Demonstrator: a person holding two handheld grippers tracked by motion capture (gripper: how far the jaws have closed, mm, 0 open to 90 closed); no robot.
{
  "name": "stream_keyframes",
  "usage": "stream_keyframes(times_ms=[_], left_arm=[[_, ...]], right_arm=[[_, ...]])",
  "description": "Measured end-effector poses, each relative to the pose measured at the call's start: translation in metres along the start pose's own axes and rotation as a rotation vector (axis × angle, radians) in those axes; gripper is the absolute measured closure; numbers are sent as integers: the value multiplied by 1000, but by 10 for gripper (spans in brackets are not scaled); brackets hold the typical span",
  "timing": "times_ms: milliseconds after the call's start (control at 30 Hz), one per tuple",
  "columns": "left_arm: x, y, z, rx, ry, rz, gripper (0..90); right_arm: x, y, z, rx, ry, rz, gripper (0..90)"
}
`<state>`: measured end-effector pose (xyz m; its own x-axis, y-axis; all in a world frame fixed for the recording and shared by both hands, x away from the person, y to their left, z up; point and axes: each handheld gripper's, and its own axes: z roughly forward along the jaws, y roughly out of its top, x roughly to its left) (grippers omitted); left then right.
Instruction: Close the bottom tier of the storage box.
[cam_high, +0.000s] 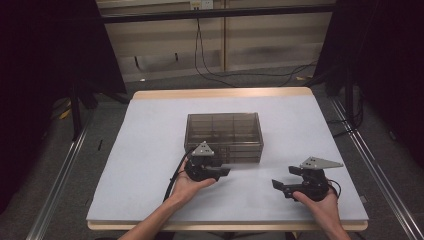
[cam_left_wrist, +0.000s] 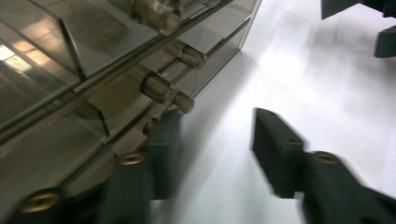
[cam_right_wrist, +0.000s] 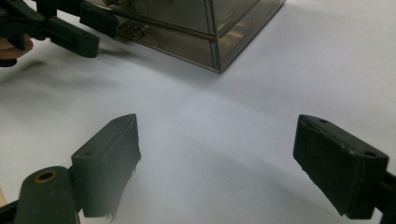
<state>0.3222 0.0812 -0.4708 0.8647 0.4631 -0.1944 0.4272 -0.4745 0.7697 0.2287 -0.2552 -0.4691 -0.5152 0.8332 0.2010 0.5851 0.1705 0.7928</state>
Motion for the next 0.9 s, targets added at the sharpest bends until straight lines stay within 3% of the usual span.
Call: stream_keyframes(times_ms=[100,200,267,433,600,667,733,900], left_arm=[[-2,0,-10,0,12,10,305],[-5,0,-20,-1,22,24,227],[-7,-2,-29,-3,28,45,200],[-6,-5,-49,-42,43,43,145],[-6,-13,-67,-31,92,54,100],[-4,-18,-74,-41,73,55,78],[-4,-24,-81,-41,93,59,58],[-3,-36,-96,-41,92,67,51]], right_arm=[[0,1,0,-8,3,-4,141],[1,1,-1,-16,5,-6,138],[1,1,-2,-20,0,-4,134],[1,2,-4,-41,0,-16,122],[2,2,-6,-61,-8,-24,88],[2,2,-7,-68,-14,-23,72],[1,2,-7,-69,-18,-26,67],[2,2,-10,-75,-15,-24,67]])
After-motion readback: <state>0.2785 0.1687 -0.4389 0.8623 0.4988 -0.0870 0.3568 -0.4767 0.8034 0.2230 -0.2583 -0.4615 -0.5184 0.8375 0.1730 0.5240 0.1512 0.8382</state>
